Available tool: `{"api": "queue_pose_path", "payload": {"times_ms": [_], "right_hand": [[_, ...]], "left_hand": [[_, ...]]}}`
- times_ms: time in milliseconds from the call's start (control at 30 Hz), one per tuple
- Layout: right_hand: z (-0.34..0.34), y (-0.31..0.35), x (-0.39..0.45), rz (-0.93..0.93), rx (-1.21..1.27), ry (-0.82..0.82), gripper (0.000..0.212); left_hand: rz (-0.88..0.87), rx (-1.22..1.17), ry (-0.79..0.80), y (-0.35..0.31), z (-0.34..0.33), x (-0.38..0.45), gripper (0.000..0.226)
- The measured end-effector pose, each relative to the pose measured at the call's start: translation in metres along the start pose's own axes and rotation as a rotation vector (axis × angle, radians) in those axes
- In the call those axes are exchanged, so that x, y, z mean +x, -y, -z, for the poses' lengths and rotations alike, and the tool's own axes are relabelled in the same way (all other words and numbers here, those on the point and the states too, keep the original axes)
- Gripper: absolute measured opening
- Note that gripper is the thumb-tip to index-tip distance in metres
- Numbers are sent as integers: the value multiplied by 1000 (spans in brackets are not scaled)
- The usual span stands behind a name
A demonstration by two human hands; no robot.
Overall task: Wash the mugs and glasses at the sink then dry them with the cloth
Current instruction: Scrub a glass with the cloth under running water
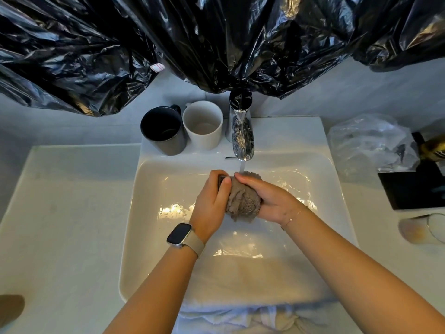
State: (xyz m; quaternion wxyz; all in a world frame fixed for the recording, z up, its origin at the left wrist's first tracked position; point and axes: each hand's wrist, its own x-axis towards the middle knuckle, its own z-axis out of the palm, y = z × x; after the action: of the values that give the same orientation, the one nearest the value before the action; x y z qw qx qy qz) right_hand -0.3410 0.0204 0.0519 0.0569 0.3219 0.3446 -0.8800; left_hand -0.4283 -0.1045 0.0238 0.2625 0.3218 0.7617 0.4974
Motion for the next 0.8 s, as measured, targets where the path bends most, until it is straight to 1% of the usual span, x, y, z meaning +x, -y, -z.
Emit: {"api": "queue_pose_path", "payload": {"times_ms": [33,67,100,133,200,233,267,300,333,400,433,467,500,533,567,600,633,667,700,733,800], "right_hand": [[1,1,-1,-8,41,22,21],[3,1,-1,24,42,34,27],[4,-3,-2,95,-6,22,35],[4,-8,-3,183,-92,-14,37],[1,-18,-5,358,-307,-131,30],[1,-21,-3,391,-350,-168,27],[-1,-21,-2,381,-339,-176,28],[-1,-18,-1,329,-287,-154,30],[-1,-12,0,237,-204,-121,30],[1,1,2,15,-30,-51,22],[3,6,3,-41,26,-32,19],[4,8,4,-49,47,-21,19],[5,8,5,-22,36,-14,20],[4,6,5,35,1,-22,21],[3,3,4,117,-62,-54,25],[2,-1,3,211,-160,-96,26],[0,-4,3,308,-279,-134,21],[-2,-7,2,391,-389,-157,14],[-3,-10,3,446,-462,-170,10],[-5,-10,4,463,-482,-176,10],[-7,-6,3,412,-460,-170,9]], "left_hand": [[-37,25,18,2,2,0,41],[-37,7,41,1,3,0,43],[15,-56,71,-2,5,2,47],[125,-156,109,-6,6,6,53],[381,-326,161,-13,6,15,63],[452,-337,156,-16,6,18,61],[469,-306,133,-19,5,19,59],[437,-243,97,-20,4,19,58],[361,-160,54,-20,3,18,57],[141,36,-3,-19,2,10,47],[55,121,5,-19,2,6,41],[-1,158,17,-17,2,5,37],[-24,145,20,-15,2,5,35],[-8,92,12,-14,2,6,33],[55,3,4,-15,3,9,30],[158,-119,22,-17,3,12,30],[274,-256,71,-19,4,15,35],[380,-382,141,-22,5,18,46],[467,-484,198,-24,6,19,54],[518,-537,210,-25,6,19,57],[512,-523,133,-24,3,17,57]]}}
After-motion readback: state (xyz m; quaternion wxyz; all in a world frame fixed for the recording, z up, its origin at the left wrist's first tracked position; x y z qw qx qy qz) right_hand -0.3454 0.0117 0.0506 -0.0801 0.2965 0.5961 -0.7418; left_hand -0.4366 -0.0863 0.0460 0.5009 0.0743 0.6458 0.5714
